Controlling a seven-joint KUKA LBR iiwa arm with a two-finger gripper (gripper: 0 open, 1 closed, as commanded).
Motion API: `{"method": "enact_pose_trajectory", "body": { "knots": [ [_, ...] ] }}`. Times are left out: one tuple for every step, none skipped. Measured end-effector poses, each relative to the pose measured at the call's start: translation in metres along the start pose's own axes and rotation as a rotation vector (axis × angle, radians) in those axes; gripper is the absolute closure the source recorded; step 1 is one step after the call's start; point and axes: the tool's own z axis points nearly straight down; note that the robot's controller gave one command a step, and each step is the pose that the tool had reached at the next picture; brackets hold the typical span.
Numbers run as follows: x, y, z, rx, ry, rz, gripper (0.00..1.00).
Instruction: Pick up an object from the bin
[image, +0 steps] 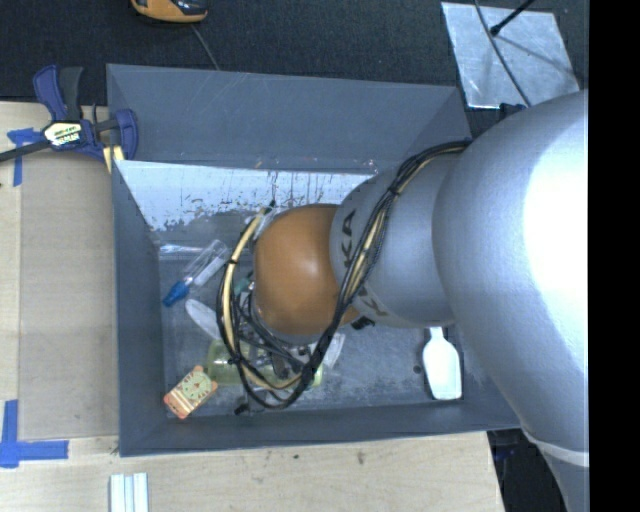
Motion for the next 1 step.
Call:
{"method": "enact_pose_trajectory", "body": {
  "knots": [
    [0.0052, -0.0094, -0.0037, 0.0, 0.001, 0.267, 0.0]
  ]
}}
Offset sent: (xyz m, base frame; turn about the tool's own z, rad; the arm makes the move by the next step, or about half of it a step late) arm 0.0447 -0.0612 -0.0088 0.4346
